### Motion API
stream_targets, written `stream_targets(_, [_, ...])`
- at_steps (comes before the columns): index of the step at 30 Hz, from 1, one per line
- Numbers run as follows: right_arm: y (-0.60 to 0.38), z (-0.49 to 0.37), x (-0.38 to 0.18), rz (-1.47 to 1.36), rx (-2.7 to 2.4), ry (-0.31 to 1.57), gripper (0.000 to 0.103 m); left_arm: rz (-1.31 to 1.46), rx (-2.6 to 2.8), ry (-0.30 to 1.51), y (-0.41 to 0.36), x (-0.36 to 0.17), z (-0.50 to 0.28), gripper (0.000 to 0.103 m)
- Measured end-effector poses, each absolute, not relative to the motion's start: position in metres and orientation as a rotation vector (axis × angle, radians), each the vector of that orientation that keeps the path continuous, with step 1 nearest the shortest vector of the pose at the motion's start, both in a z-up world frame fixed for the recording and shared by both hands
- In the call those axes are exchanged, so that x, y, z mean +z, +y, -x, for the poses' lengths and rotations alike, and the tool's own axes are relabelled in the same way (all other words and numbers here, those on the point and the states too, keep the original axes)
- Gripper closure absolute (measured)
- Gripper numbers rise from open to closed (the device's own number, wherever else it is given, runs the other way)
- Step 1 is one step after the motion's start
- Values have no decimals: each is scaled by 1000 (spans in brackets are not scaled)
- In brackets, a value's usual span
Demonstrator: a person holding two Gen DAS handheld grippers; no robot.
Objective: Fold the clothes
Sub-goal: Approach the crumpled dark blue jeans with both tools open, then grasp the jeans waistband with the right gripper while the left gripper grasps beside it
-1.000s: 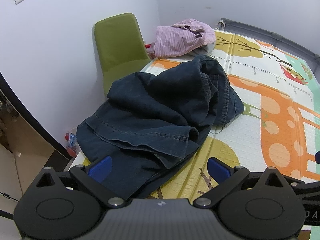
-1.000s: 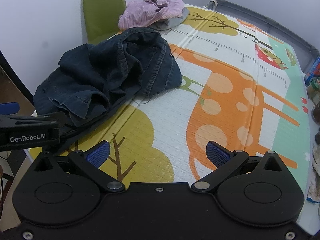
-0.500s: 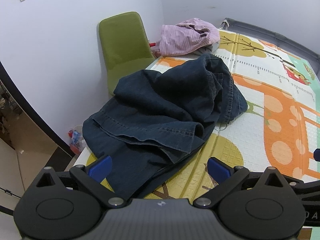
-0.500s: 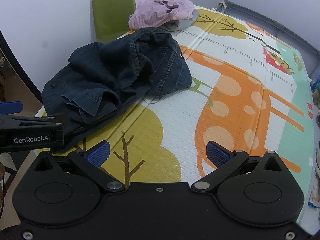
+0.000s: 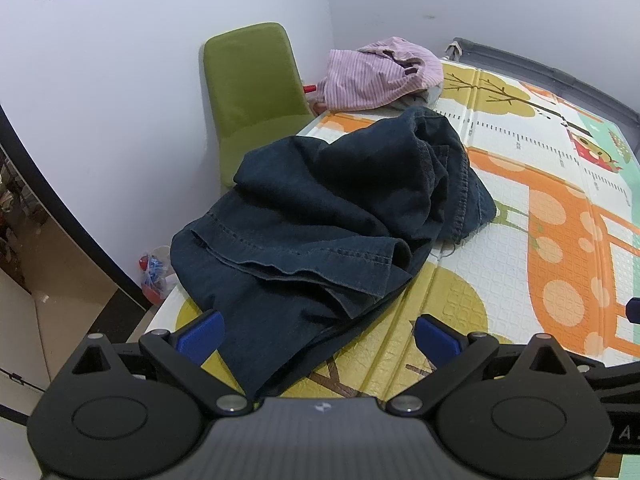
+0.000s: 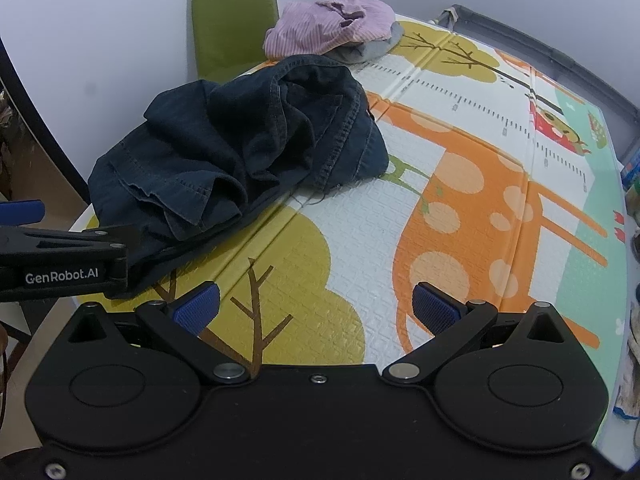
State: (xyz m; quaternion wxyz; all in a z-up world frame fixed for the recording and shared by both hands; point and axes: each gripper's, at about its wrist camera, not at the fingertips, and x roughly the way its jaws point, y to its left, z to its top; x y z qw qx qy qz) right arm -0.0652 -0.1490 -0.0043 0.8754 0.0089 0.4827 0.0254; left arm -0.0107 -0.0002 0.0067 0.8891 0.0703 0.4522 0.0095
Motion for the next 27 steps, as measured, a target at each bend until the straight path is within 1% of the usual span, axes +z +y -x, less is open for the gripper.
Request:
stream_targets(17, [-171, 45, 4, -30, 52, 952, 1, -162, 48, 954, -16, 0, 2, 0])
stream_targets(24, [-180, 10, -4, -24, 54, 948, 1, -189, 69, 952, -18, -6, -19, 0])
stream_targets(27, [-183, -10, -8, -47, 42, 959, 5, -178, 47, 952, -14, -5, -35, 0])
